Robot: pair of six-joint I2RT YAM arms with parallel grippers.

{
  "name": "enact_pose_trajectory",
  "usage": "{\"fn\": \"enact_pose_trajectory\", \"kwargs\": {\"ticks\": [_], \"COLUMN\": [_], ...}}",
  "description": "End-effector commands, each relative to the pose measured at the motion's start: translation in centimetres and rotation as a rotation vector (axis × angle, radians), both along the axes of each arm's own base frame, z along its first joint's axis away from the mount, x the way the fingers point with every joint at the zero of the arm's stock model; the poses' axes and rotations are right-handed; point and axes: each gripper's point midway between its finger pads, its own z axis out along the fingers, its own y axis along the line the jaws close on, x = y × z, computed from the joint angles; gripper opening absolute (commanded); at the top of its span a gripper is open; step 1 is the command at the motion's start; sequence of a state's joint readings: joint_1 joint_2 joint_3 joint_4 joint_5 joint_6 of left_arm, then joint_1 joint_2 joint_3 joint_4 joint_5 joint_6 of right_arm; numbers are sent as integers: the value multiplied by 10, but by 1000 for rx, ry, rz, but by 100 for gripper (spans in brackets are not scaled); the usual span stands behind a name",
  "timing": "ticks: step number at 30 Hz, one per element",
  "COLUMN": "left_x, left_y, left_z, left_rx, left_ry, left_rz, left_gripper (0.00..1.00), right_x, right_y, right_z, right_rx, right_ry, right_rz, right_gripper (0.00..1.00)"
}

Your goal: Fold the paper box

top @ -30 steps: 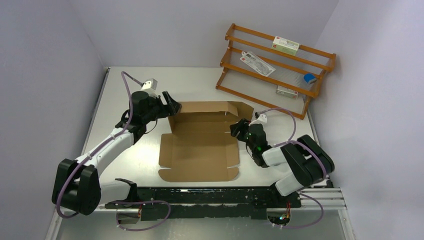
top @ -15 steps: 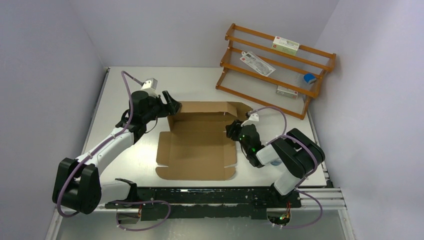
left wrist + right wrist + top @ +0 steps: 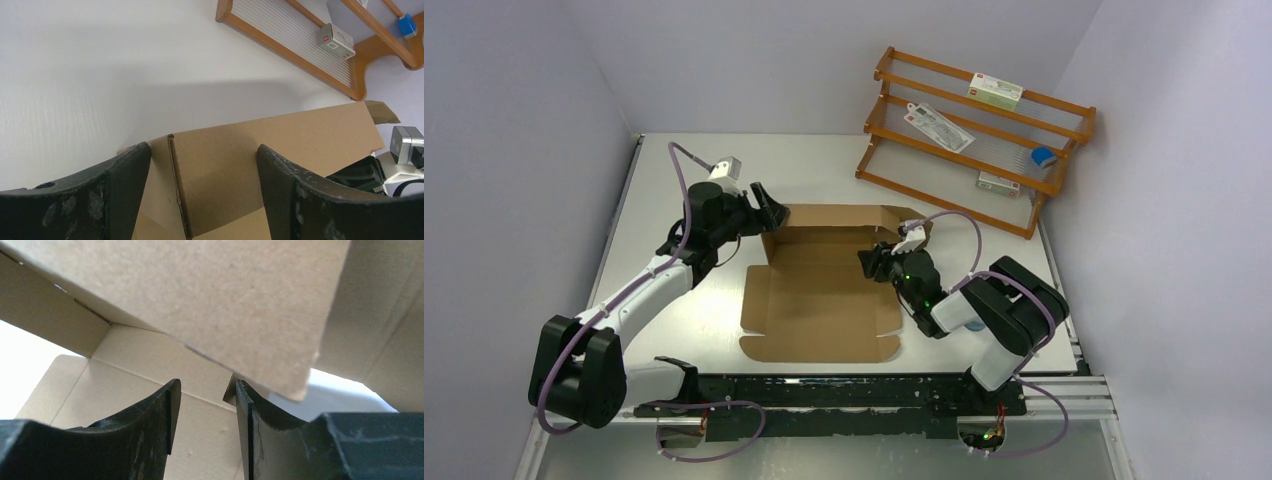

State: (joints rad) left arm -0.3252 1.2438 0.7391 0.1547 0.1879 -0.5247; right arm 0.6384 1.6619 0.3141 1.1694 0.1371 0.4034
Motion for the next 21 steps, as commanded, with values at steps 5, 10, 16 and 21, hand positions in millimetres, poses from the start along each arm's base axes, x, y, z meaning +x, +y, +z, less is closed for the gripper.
{"fn": "enact_pose_trajectory", "kwargs": {"ticks": [5, 10, 16, 21], "left_x": [-3, -2, 1, 1], "left_y": [0, 3, 4, 6], "left_z": [9, 11, 10, 6], "left_rx": [-9, -1, 5, 16], "left_ry": [-22, -31, -33, -30], "left_rz": [11, 24, 31, 39], "left_gripper": [82, 82, 82, 82], "right_x": [-8, -22, -36, -33], "right_y": [-3, -20, -39, -70], "right_z": [19, 20, 51, 88], "right_rx": [-41, -116, -193, -309], "right_ry": [-52, 4, 53, 91], "right_rz": [19, 7, -17, -129], "right_gripper": [52, 59, 64, 65]}}
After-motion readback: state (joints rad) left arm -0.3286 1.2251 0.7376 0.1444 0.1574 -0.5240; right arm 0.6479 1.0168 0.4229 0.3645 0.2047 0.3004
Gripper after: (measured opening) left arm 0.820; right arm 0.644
